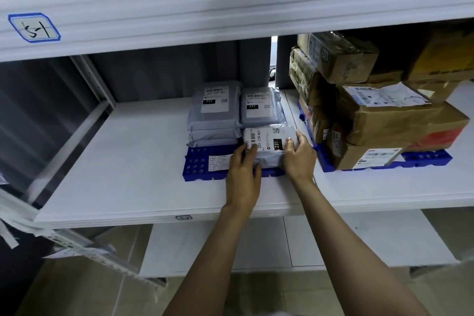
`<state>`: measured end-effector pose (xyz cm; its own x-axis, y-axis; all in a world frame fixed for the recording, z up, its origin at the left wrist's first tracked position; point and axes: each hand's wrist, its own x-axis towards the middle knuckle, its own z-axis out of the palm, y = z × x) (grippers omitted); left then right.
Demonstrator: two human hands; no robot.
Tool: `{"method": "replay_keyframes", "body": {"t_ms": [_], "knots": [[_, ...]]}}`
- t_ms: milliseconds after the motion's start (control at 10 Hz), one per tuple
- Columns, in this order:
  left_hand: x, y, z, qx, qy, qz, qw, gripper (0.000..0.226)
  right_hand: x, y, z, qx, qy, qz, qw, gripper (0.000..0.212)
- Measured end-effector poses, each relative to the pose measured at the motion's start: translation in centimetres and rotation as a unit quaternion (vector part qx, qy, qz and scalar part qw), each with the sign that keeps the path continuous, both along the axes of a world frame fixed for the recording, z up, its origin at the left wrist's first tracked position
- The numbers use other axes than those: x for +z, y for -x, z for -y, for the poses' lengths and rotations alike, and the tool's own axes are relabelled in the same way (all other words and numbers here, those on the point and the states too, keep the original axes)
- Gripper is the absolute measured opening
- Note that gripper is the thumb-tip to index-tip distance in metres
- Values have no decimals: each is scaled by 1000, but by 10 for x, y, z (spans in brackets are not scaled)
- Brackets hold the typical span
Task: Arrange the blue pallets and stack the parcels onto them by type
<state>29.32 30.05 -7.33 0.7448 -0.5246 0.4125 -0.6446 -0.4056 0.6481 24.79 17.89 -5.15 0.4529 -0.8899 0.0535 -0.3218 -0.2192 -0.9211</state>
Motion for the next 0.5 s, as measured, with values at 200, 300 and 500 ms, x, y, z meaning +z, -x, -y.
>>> {"method": "replay_keyframes", "body": {"t_ms": [200, 300, 500], "knots": [[1, 9, -3, 24, -14, 27, 999, 51, -1, 18, -6, 29, -7, 10, 1000, 54], [-3, 20, -9, 52, -23, 47, 997, 57, -1, 35, -15, 11, -17, 0, 1000, 55], [-14, 47, -17, 91, 4, 39, 995, 58, -17, 67, -26, 8, -68, 15, 998, 55]]}}
